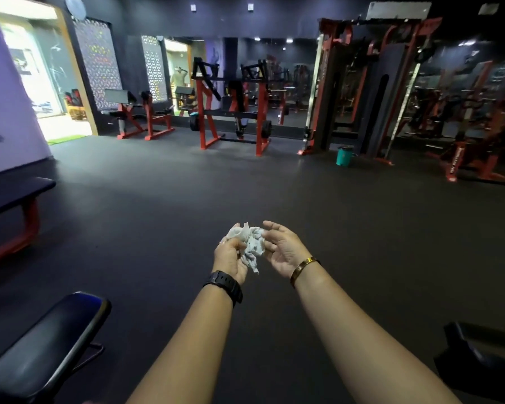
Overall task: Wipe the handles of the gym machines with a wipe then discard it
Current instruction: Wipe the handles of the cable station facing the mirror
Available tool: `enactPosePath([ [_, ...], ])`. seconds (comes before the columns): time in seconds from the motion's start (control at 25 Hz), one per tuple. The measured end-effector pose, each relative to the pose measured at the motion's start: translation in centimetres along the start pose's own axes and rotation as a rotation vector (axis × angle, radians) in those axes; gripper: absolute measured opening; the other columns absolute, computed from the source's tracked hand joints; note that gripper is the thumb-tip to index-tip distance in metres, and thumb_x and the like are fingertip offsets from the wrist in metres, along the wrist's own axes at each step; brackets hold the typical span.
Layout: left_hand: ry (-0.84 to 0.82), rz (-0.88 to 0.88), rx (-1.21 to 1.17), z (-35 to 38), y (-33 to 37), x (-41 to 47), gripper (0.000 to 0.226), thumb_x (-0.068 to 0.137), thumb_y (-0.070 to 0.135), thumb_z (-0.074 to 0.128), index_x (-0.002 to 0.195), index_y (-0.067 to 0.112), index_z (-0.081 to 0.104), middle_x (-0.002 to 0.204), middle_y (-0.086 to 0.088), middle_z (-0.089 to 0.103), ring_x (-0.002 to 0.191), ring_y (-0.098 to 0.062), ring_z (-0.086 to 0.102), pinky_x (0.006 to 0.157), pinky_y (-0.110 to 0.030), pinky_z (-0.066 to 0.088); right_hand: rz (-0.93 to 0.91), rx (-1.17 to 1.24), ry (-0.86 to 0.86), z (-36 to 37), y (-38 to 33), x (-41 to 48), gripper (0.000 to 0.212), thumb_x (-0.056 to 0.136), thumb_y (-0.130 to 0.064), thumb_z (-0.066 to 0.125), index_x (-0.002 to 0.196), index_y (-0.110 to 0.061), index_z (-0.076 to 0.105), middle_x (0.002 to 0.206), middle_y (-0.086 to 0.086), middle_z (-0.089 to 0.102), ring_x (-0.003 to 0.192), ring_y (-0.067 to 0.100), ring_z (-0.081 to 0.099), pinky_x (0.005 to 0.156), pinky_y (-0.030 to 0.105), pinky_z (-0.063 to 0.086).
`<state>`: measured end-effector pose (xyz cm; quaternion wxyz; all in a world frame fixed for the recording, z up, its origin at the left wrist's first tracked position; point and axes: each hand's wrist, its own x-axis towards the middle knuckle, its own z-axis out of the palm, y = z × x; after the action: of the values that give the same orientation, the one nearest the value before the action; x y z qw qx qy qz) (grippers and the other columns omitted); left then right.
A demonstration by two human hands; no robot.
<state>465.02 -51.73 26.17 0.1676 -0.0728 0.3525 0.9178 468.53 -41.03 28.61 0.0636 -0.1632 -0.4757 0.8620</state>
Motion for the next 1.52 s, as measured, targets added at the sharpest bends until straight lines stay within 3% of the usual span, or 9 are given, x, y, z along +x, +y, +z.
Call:
enactPosePath([
  [0.16,0.033,0.074,0.049,-1.4,2.7,8.8,0.057,0.081,-0.026,0.028,0.121,0.003,0.056,0.110,-0.023,0.062,0.099,-0.034,0.062,0.092,-0.046,0.051,-0.044,-0.179,-0.075,3.3,1.4,9.1,0.044,0.081,0.024,0.043,0.119,0.004,0.051,0.100,0.017,0.059,0.083,0.024,0.061,0.073,0.032,0.054],
  [0.28,0.081,0.143,0.100,-2.5,6.6,16.5,0.044,0.087,-0.024,0.032,0.103,0.004,0.062,0.096,-0.018,0.065,0.085,-0.028,0.064,0.079,-0.037,0.056,-0.082,-0.327,-0.115,7.6,2.3,17.1,0.039,0.078,0.024,0.046,0.115,0.013,0.056,0.096,0.018,0.064,0.088,0.025,0.061,0.085,0.035,0.051],
  [0.48,0.153,0.175,0.164,-2.8,15.0,28.2,0.033,0.094,-0.013,0.038,0.083,0.010,0.059,0.085,-0.013,0.063,0.070,-0.024,0.062,0.047,-0.028,0.053,-0.193,-0.542,-0.135,15.4,1.5,29.7,0.025,0.084,0.012,0.052,0.078,-0.009,0.065,0.084,0.013,0.067,0.073,0.022,0.061,0.063,0.031,0.051],
  [0.6,0.171,0.166,0.079,-3.4,19.5,34.3,0.024,0.097,-0.001,0.041,0.096,0.011,0.061,0.090,-0.013,0.064,0.076,-0.025,0.064,0.053,-0.030,0.057,-0.251,-0.591,-0.125,19.6,1.7,36.9,0.041,0.080,0.019,0.037,0.065,-0.009,0.062,0.077,0.009,0.066,0.065,0.019,0.062,0.051,0.021,0.052],
  [0.8,0.156,0.183,-0.142,-5.4,25.4,44.3,0.030,0.094,0.032,0.048,0.112,0.008,0.055,0.104,-0.014,0.057,0.085,-0.025,0.061,0.073,-0.036,0.053,-0.429,-0.714,-0.165,25.6,4.2,48.1,0.049,0.076,0.022,0.038,0.057,-0.018,0.062,0.084,-0.004,0.059,0.078,0.005,0.058,0.066,0.007,0.046],
  [0.96,0.186,0.317,-0.105,-6.4,29.9,52.8,0.042,0.089,-0.007,0.050,0.128,0.007,0.044,0.118,-0.022,0.053,0.102,-0.029,0.060,0.073,-0.034,0.052,-0.548,-0.790,-0.345,30.3,5.0,57.6,0.043,0.071,0.023,0.041,0.066,-0.009,0.069,0.088,-0.004,0.059,0.085,0.004,0.056,0.077,0.010,0.044],
  [1.16,0.250,0.479,-0.234,-8.1,37.0,62.7,0.059,0.081,-0.024,0.026,0.127,0.009,0.044,0.126,-0.024,0.049,0.105,-0.033,0.058,0.080,-0.045,0.051,-0.180,-0.402,-0.542,37.8,5.3,68.3,0.036,0.082,0.012,0.034,0.095,-0.005,0.063,0.098,0.006,0.063,0.083,0.015,0.057,0.064,0.019,0.045],
  [1.36,0.352,0.651,-0.282,-12.2,44.5,69.0,0.058,0.081,-0.025,0.026,0.123,0.010,0.048,0.122,-0.020,0.053,0.103,-0.028,0.059,0.085,-0.042,0.051,0.262,-0.045,-0.600,47.1,8.2,76.0,0.019,0.094,-0.019,0.047,0.101,-0.008,0.060,0.099,0.010,0.063,0.086,0.021,0.062,0.073,0.030,0.052],
  [1.52,0.440,0.742,-0.227,-18.7,51.3,71.9,0.057,0.084,-0.024,0.032,0.129,0.007,0.049,0.127,-0.019,0.054,0.108,-0.029,0.059,0.095,-0.039,0.048,0.344,-0.056,-0.756,56.6,13.7,79.8,0.016,0.091,0.002,0.051,0.103,-0.006,0.057,0.106,0.014,0.065,0.091,0.024,0.064,0.076,0.031,0.057],
])
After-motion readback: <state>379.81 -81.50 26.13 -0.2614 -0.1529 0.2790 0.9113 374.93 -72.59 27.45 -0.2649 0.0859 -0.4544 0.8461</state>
